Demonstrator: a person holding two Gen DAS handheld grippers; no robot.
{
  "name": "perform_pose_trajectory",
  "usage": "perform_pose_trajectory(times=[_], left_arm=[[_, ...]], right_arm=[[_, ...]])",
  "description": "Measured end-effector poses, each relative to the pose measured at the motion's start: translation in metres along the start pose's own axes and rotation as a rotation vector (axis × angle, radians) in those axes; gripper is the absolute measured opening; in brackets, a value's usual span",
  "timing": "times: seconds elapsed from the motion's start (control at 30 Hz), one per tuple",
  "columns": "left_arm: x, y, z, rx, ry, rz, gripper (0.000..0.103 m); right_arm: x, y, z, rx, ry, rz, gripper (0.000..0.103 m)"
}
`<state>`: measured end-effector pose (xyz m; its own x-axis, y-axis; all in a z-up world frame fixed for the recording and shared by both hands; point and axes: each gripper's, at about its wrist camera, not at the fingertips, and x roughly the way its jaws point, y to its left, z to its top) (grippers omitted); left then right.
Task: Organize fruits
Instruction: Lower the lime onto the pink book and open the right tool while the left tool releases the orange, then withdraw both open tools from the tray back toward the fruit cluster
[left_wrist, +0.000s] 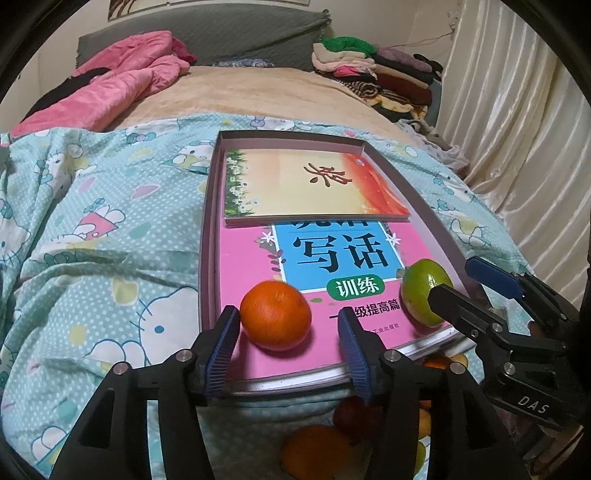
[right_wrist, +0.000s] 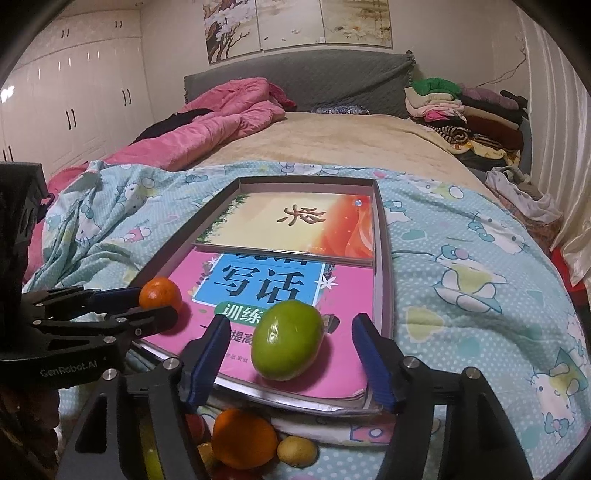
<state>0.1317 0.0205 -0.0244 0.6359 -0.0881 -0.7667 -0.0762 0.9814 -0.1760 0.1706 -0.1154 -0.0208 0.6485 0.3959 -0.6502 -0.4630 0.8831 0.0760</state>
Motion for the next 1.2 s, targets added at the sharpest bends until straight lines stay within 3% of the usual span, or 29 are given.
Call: perform_pose_trajectory(times=[0.27, 0.33, 0.8, 1.2], left_arm=[[-0.014, 0.001, 0.002, -0.011, -0.043, -0.021, 0.063], [-0.019, 0.001, 0.003, -0.010, -0.054, -0.028, 0.074], [-0.066, 0.018, 0.006, -0.063, -0.181, -0.021, 0.076], [-0.082, 0.015, -0.005, -0.071, -0.153, -0.042, 0.076]], right_arm=[[-0.008, -0.002, 0.001, 0.015, -0.026, 0.001, 0.072], [-0.010, -0.003, 0.001, 0.020, -0.034, 0.002, 0.075], [-0.036, -0.010, 0.005, 0.061, -0.110, 0.014, 0.081], [-0.065, -0.023, 0.004, 0.126, -0.158, 0.002, 0.085]])
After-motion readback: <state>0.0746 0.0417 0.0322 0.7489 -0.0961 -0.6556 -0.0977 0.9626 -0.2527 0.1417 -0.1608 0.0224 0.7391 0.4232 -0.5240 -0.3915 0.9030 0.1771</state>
